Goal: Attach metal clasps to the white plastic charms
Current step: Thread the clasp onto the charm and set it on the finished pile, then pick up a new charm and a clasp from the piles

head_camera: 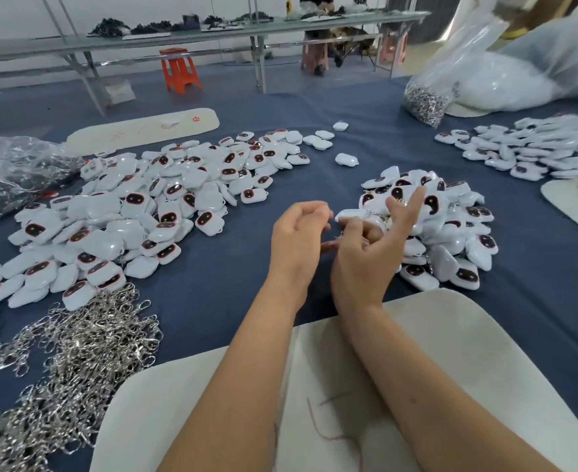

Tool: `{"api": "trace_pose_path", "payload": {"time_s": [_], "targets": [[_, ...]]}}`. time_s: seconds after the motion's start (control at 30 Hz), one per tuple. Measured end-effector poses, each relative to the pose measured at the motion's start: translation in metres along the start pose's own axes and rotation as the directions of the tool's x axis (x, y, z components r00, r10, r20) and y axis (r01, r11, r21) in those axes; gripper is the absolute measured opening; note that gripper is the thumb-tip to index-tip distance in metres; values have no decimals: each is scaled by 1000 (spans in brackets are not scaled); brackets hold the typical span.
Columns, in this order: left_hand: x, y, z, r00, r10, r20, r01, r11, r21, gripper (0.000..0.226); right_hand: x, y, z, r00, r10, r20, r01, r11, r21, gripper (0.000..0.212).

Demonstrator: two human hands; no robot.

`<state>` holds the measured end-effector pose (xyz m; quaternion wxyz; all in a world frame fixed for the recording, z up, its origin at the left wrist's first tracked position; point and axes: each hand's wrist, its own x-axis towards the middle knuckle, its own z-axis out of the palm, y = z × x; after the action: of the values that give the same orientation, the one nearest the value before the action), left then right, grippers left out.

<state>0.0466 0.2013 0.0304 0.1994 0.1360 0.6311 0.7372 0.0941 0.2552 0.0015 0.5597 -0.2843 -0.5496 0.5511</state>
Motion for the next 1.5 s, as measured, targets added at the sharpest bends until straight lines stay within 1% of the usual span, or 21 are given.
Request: {"api": "trace_pose_path", "payload": {"time_s": [0.07,0.13,0.23,0.3,0.37,0.43,0.5,0.57,0.63,0.7,0.77,0.83,0.9,0.97,1.07,1.13,1.17,1.27,1.33,1.43,1.5], "targets": [[6,1,10,1000,2,-23,-1,1000,10,13,0,1,0,998,-46,39,48,997,-60,81],[10,-2,12,997,-3,-71,4,1000,20,13,-1,3,0,994,-49,94,61,989,-135,76],[10,-8,0,990,-16,-141,18,1000,15,14,-1,6,2,981,31,191,18,969,-246,63],[7,-13,-13,981,-37,-189,37,999,-4,15,0,7,3,961,71,267,30,934,-355,51],[4,-14,-29,973,-59,-221,52,998,-37,14,-1,7,5,932,73,354,97,893,-439,39],[2,-14,-48,966,-34,-255,34,999,-7,11,-5,5,8,886,36,462,221,843,-490,30],[1,-12,-67,951,38,-306,5,991,136,10,-11,4,13,813,12,582,355,782,-512,24],[-2,-7,-88,925,158,-345,-29,936,350,10,-20,3,25,708,42,705,470,717,-514,21],[-9,-1,-109,891,295,-345,-55,824,563,9,-35,1,42,574,95,813,622,596,-509,22],[-15,5,-131,856,373,-357,-15,709,705,8,-51,-3,61,459,127,879,735,502,-456,21],[-24,10,-153,822,395,-410,101,607,788,7,-68,-9,82,368,142,919,803,450,-391,25],[-33,15,-174,785,415,-460,202,530,824,7,-86,-13,99,295,120,948,843,435,-317,35],[-43,20,-196,738,439,-513,269,505,820,8,-107,-17,114,224,73,972,851,472,-231,41],[-50,24,-218,698,437,-567,324,513,795,11,-129,-20,124,162,59,985,838,518,-169,43],[-55,27,-240,668,379,-640,430,506,748,26,-153,-18,135,147,62,987,844,513,-158,65],[-55,27,-247,679,324,-659,465,504,727,33,-159,-16,141,146,79,986,832,530,-166,79],[-54,26,-249,696,296,-654,460,515,723,34,-158,-16,145,138,90,986,827,538,-164,80],[-52,25,-251,734,262,-627,426,541,725,28,-156,-17,154,91,132,987,826,543,-148,79],[-50,26,-252,741,271,-614,407,547,732,25,-154,-17,158,83,160,984,822,548,-158,81],[-50,31,-251,755,251,-606,383,581,718,30,-152,-16,163,114,118,987,780,604,-162,67],[-50,32,-252,766,236,-598,350,627,696,37,-149,-14,163,169,54,984,715,681,-160,53]]}}
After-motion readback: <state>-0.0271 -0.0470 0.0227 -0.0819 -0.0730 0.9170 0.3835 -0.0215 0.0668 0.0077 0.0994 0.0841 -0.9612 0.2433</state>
